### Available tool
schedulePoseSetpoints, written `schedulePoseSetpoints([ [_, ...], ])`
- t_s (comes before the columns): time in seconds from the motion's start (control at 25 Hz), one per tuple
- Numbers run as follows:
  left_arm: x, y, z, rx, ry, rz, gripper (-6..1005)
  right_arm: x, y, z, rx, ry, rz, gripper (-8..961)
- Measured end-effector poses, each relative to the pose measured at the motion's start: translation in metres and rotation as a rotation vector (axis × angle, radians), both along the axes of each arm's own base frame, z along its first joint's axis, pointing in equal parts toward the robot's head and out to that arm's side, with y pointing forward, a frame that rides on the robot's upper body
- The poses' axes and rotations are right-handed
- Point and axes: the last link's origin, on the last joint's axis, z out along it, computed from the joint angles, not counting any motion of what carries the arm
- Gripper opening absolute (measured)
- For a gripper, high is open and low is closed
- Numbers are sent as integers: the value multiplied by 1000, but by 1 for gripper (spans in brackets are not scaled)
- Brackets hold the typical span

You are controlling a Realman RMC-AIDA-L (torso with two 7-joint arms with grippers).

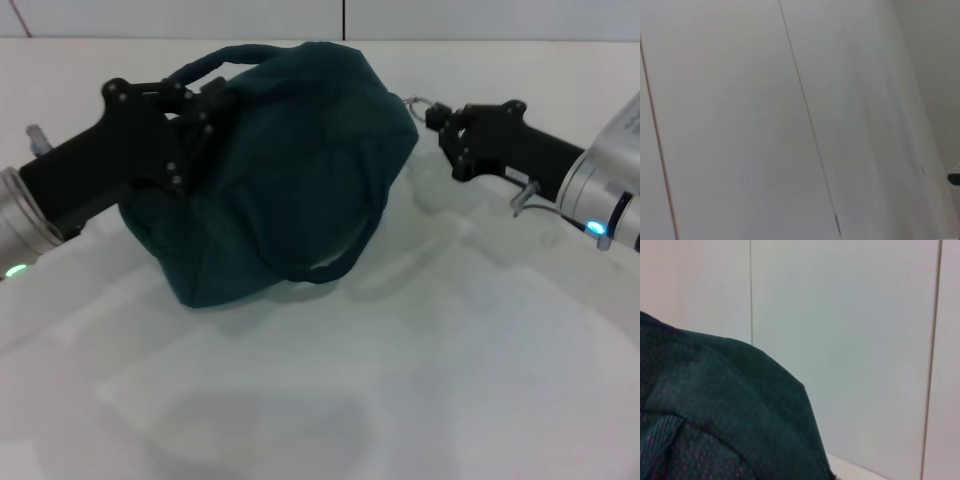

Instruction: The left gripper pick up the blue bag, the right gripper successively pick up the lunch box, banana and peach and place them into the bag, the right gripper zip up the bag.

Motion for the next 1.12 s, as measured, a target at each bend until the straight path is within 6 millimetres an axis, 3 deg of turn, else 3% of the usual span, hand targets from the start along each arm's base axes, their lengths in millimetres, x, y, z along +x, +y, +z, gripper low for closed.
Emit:
schedulePoseSetpoints([
  [0.4,20,-9,-25,-102,-122,-31,44,0,17,32,128,115,-50,56],
  [0.6,27,-11,-33,-139,-163,-42,47,-8,25,37,146,123,-40,278],
  [0.8,23,-5,-35,-120,-208,33,51,-5,24,36,145,122,-48,391],
  [1.12,18,-5,-34,-100,-215,68,327,2,17,28,14,113,-85,409],
])
